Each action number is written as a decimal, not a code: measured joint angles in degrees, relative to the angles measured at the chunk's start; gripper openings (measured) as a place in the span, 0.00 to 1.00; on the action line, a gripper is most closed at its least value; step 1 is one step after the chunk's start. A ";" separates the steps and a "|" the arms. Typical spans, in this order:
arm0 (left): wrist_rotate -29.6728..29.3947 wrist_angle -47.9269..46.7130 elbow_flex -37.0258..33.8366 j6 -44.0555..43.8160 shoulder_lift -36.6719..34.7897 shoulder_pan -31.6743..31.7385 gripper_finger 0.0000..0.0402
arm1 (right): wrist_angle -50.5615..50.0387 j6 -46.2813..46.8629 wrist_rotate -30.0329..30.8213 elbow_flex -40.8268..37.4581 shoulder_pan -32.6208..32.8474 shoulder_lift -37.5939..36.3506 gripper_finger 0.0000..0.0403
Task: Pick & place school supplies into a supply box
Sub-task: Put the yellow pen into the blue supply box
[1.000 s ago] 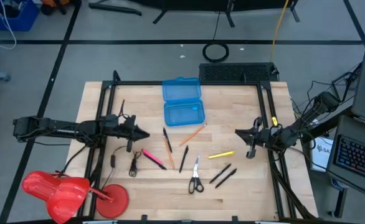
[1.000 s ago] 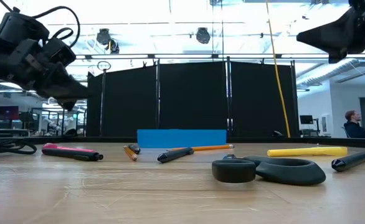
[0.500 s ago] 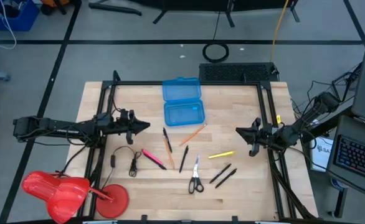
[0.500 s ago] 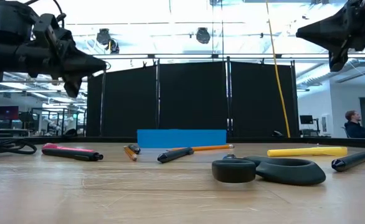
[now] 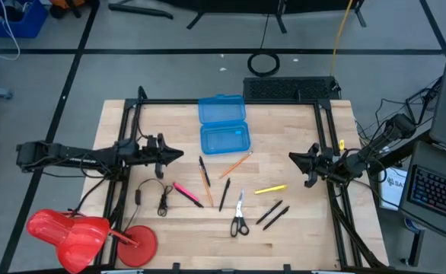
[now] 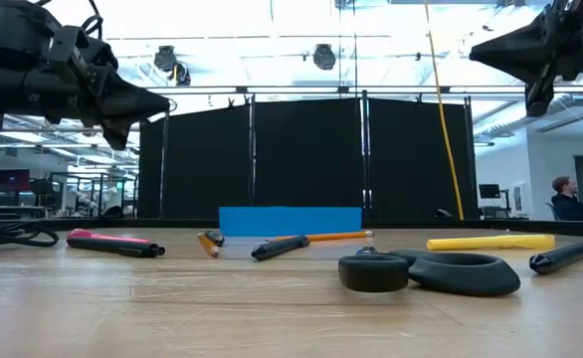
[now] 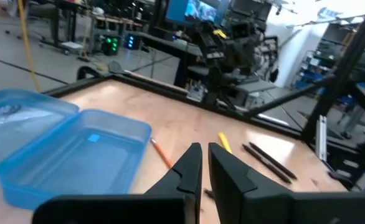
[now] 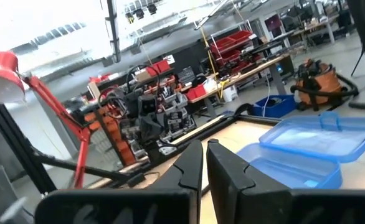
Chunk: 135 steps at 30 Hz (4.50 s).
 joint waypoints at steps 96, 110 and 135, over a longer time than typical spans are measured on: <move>-3.50 -10.33 -0.02 -1.61 0.22 -4.10 0.08 | -71.75 6.69 -54.30 47.91 -21.66 60.67 0.31; -3.50 -10.35 -0.02 -1.53 0.20 -4.10 0.08 | -71.25 6.83 -55.67 47.87 -22.18 62.03 0.31; -5.40 -11.54 -0.02 -1.50 0.21 -4.10 0.08 | -68.33 8.55 -57.72 43.39 -23.28 62.16 0.31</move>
